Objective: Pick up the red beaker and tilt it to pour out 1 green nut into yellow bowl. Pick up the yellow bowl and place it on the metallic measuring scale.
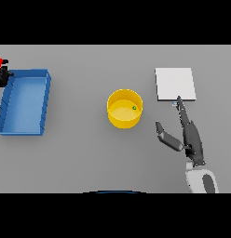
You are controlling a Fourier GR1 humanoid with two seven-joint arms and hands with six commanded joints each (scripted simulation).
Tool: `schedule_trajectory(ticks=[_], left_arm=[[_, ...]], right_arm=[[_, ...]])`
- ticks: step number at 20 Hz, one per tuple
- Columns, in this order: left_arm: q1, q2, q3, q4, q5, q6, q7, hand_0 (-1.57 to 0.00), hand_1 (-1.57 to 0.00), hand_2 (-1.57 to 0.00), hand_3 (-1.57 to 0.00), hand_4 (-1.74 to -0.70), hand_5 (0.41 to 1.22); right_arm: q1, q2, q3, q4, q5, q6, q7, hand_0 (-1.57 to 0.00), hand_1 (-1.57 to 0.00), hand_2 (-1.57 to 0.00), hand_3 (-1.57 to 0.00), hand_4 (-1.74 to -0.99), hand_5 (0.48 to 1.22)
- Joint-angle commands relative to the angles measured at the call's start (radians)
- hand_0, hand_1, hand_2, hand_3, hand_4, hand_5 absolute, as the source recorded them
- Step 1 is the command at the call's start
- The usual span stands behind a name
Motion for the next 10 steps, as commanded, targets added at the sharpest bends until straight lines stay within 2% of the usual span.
schedule_trajectory(ticks=[1,3,4,6,7,8,9,10], left_arm=[[0.010,0.000,-0.006,-0.013,0.006,0.010,0.002,-1.57,-1.57,-1.57,-1.51,-1.74,1.221],[0.027,-0.006,-0.031,-0.029,0.011,0.036,0.023,-1.57,-1.57,-1.57,-1.53,-1.74,1.166],[0.024,-0.005,-0.038,-0.026,0.016,0.042,0.042,-1.57,-1.57,-1.57,-1.54,-1.74,1.117],[0.033,0.003,-0.067,-0.034,0.016,0.053,0.059,-1.57,-1.57,-1.57,-1.55,-1.74,0.967],[0.041,0.016,-0.085,-0.053,0.018,0.045,0.059,-1.57,-1.57,-1.57,-1.55,-1.67,0.908],[0.041,0.031,-0.100,-0.062,0.036,0.013,0.060,-1.57,-1.57,-1.57,-1.50,-1.53,0.865],[0.049,0.044,-0.103,-0.083,0.050,-0.030,0.058,-1.56,-1.45,-1.43,-1.36,-1.37,0.830],[0.061,0.046,-0.105,-0.101,0.078,-0.073,0.054,-1.46,-1.18,-1.19,-1.13,-1.23,0.803]], right_arm=[[-0.014,0.003,-0.003,0.011,-0.007,0.003,0.011,0.00,0.00,0.00,0.00,-1.217,0.666],[-0.005,-0.005,-0.004,0.015,0.000,0.002,-0.005,0.00,0.00,0.00,0.00,-1.214,0.666],[-0.006,-0.009,-0.003,0.004,0.004,0.001,0.006,0.00,0.00,0.00,0.00,-1.207,0.665],[0.002,-0.001,0.002,0.003,0.004,-0.001,-0.006,0.00,0.00,0.00,0.00,-1.205,0.664],[0.001,-0.007,-0.004,0.003,-0.002,0.002,-0.021,0.00,0.00,0.00,0.00,-1.202,0.667],[0.004,-0.009,-0.008,0.001,-0.006,0.002,-0.017,0.00,0.00,0.00,0.00,-1.197,0.664],[0.003,-0.002,-0.003,-0.004,-0.006,0.002,-0.006,0.00,0.00,0.00,0.00,-1.192,0.663],[0.002,-0.006,-0.010,0.000,-0.014,0.004,-0.007,0.00,0.00,0.00,0.00,-1.188,0.663]])
